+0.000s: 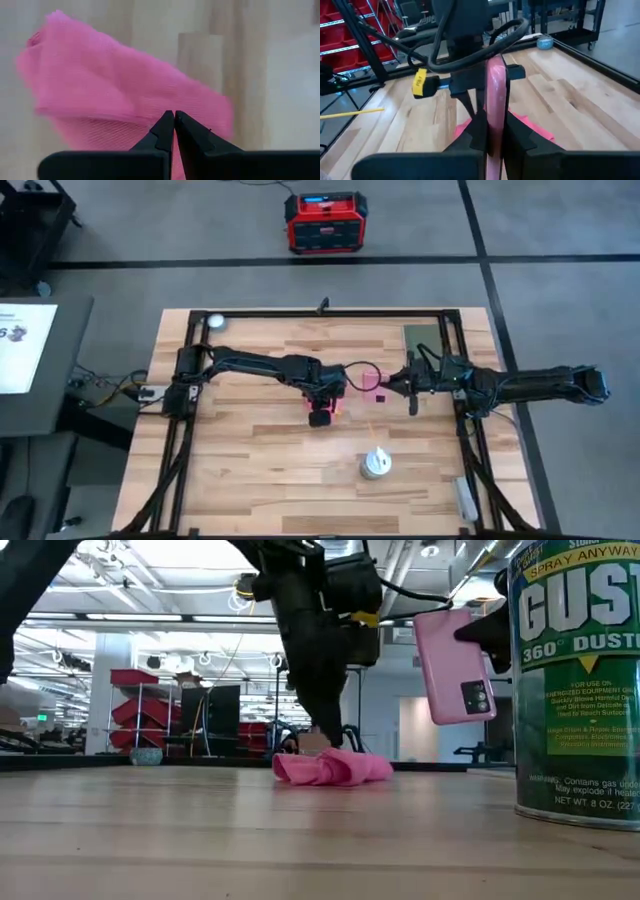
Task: Apply microfiber cloth
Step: Wipe the back of the phone using the pink microfiber cloth
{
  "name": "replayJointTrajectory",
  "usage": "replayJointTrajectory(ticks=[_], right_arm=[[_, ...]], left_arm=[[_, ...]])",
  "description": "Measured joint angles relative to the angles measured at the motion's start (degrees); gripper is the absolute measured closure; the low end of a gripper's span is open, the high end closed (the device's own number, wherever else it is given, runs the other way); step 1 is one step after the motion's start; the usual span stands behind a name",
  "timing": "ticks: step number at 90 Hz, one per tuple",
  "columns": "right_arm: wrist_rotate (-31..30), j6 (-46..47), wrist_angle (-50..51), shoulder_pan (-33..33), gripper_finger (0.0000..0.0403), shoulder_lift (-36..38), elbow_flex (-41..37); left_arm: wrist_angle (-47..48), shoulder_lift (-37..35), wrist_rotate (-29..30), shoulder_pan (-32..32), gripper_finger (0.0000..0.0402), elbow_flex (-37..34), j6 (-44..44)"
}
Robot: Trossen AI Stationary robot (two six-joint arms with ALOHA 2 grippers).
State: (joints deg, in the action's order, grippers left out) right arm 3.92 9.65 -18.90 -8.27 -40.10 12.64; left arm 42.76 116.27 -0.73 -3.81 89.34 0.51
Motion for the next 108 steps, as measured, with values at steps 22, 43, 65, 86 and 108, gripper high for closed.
replayJointTrajectory(ticks=[22, 43, 65, 86, 108], right_arm=[[0.08, -0.04, 0.04, 0.0, 0.0391, -0.02, 0.0], [0.44, 0.26, 0.04, 0.02, 0.0391, -0.02, 0.0], [0.74, 0.41, 0.1, 0.99, 0.0391, 0.0, 0.0], [0.69, 0.37, -0.62, 1.05, 0.0391, 0.04, 0.0], [0.23, -0.02, -0.85, 1.05, 0.0391, 0.07, 0.02]], left_arm=[[1.42, 0.0, 1.31, 0.0, 0.0338, 0.0, 0.26], [-0.63, 0.0, 2.08, -0.68, 0.0263, -0.65, -0.13], [-16.03, -0.21, 1.87, -1.46, 0.0243, -13.01, -3.66], [-29.12, -0.59, 2.11, -1.51, 0.0301, -22.93, -5.64], [-30.46, -1.65, 2.69, -1.15, 0.0397, -24.01, -5.7]])
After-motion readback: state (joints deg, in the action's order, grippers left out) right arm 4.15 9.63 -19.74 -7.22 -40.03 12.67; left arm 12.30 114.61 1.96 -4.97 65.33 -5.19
